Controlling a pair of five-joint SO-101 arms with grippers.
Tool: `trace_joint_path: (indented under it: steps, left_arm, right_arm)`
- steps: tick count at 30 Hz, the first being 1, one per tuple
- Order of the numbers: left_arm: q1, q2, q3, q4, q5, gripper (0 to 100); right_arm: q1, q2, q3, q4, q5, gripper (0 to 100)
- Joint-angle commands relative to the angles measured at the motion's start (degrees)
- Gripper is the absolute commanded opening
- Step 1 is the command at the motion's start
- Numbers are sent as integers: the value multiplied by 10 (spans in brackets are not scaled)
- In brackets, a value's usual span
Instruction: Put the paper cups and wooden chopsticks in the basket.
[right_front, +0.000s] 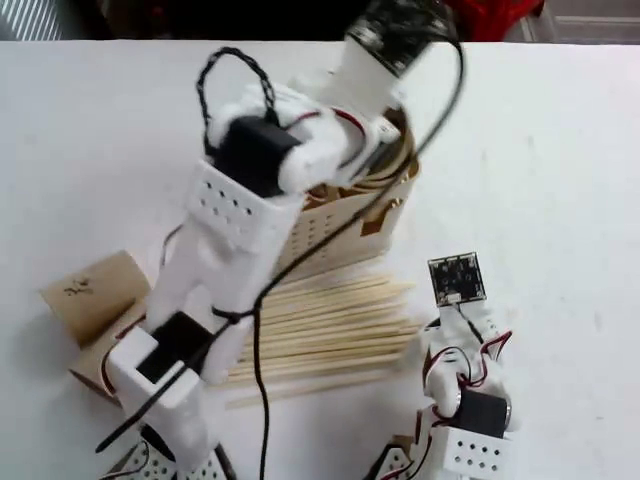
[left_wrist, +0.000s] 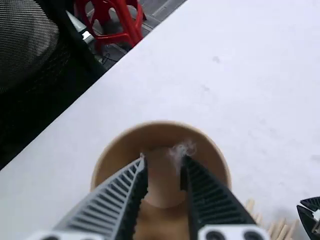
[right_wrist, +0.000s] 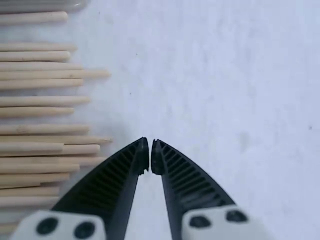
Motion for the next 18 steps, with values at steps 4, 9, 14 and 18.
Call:
trace_joint_path:
  steps: [4,9,14,18]
  left_arm:
    - [36,32,31,-21,-58,127]
    - [22,47,5,-16,-63,127]
    - [3,54,10,2,-61,127]
    - [-11,89,68,-15,-61,127]
  right_arm:
    - [-6,-7,-4,-1,-3,25]
    - [-6,-7,-4,-1,-3,25]
    - [-6,-7,-4,-1,-3,25]
    - [-6,-7,-4,-1,-3,25]
